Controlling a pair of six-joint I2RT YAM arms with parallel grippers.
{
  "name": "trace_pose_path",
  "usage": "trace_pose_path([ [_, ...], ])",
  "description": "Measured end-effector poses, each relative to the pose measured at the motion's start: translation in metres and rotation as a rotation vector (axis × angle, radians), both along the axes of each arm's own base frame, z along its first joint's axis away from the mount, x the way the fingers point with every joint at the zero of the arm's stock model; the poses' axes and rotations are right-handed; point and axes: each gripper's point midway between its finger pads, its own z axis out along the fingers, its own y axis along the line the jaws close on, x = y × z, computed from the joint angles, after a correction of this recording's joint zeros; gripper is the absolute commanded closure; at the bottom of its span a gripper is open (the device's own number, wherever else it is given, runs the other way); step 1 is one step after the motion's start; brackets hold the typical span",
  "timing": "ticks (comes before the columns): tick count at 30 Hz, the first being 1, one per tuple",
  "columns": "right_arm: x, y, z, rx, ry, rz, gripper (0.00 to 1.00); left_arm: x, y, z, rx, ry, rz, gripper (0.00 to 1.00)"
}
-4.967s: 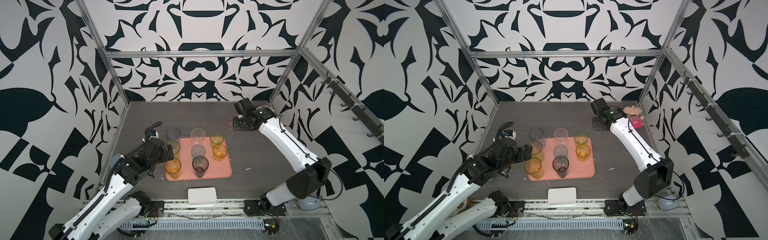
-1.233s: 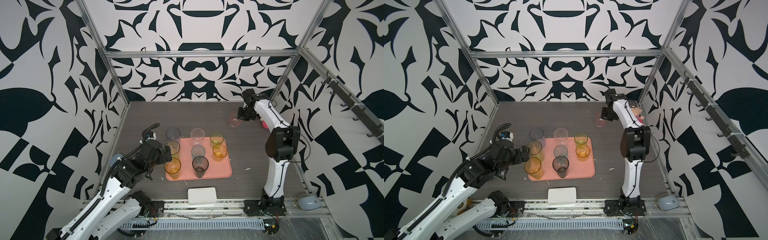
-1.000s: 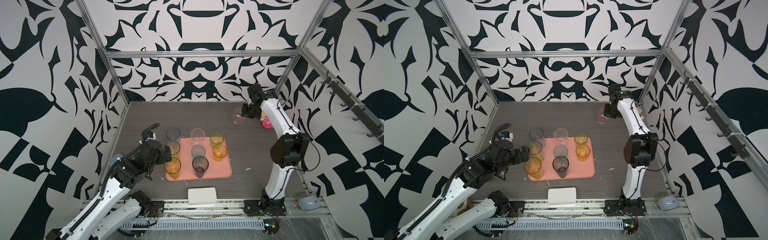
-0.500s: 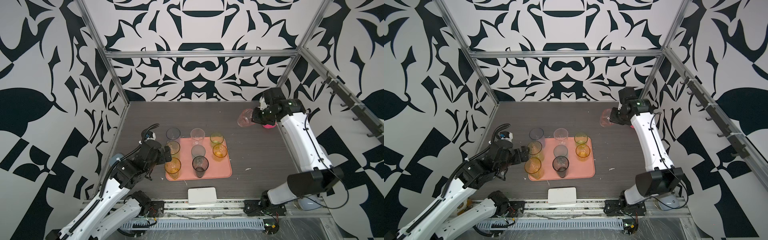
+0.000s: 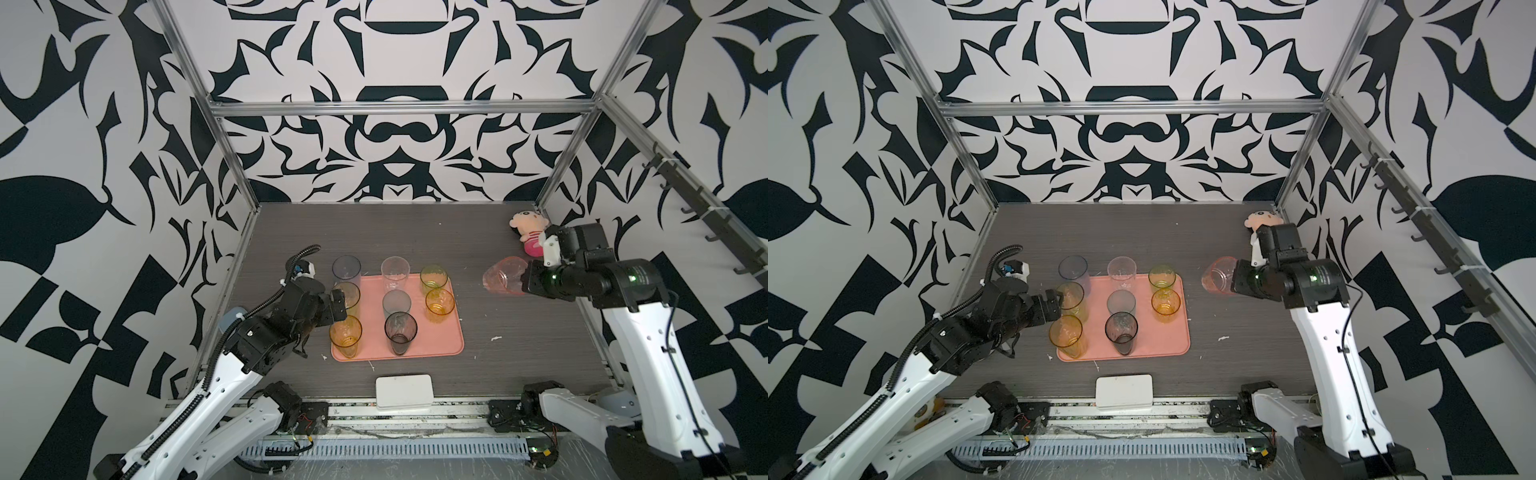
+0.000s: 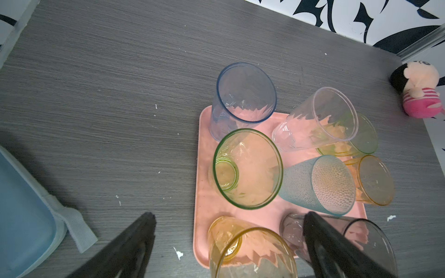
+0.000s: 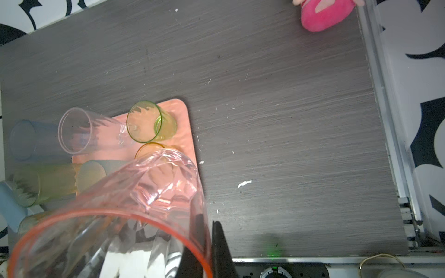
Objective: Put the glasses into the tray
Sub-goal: 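Lift the pink cup and swing it toward the tray's near corner with right gripper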
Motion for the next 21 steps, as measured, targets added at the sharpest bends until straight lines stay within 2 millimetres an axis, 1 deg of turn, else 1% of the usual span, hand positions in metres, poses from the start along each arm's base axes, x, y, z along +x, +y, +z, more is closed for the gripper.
trace_pose_path([
  [3,-0.019,0.004,-0.005,0.012,0.008,0.014,1.00,0.001,-0.001,0.001,-0.004,-0.002,-0.002,0.00],
  [5,-0.027,0.006,-0.008,0.016,0.016,0.026,1.00,0.001,-0.002,0.001,-0.007,-0.003,-0.004,0.00],
  [10,-0.044,0.019,-0.025,0.010,0.071,0.081,1.00,0.000,-0.002,0.001,-0.011,-0.003,-0.007,0.01],
  [15,-0.057,0.030,-0.041,-0.003,0.122,0.124,1.00,-0.001,-0.002,0.002,-0.015,-0.005,-0.009,0.00],
  [21,-0.073,0.038,-0.059,-0.019,0.161,0.153,1.00,-0.001,-0.003,0.002,-0.018,-0.005,-0.012,0.00],
])
